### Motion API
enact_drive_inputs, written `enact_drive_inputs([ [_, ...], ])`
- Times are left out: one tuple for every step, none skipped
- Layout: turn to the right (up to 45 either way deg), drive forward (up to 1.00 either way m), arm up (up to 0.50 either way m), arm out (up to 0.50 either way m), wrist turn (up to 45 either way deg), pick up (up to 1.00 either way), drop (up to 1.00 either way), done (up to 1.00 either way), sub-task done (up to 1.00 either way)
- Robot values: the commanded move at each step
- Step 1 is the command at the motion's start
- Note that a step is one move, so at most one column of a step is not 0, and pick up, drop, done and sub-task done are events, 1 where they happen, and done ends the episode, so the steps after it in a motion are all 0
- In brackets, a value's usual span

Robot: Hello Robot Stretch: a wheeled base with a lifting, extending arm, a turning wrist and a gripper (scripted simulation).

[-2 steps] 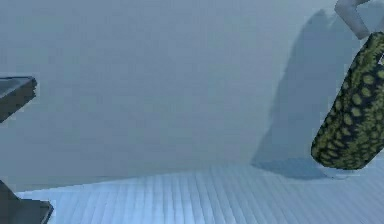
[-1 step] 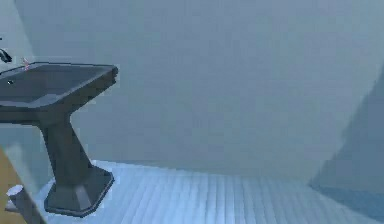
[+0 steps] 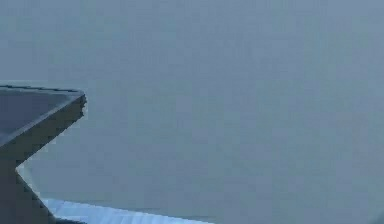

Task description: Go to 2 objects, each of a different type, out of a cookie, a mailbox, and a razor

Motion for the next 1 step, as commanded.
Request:
enact_drive_inputs([
  [-42.0, 0.0, 0.0, 0.0, 0.0, 0.0, 0.0, 0.0, 0.0],
])
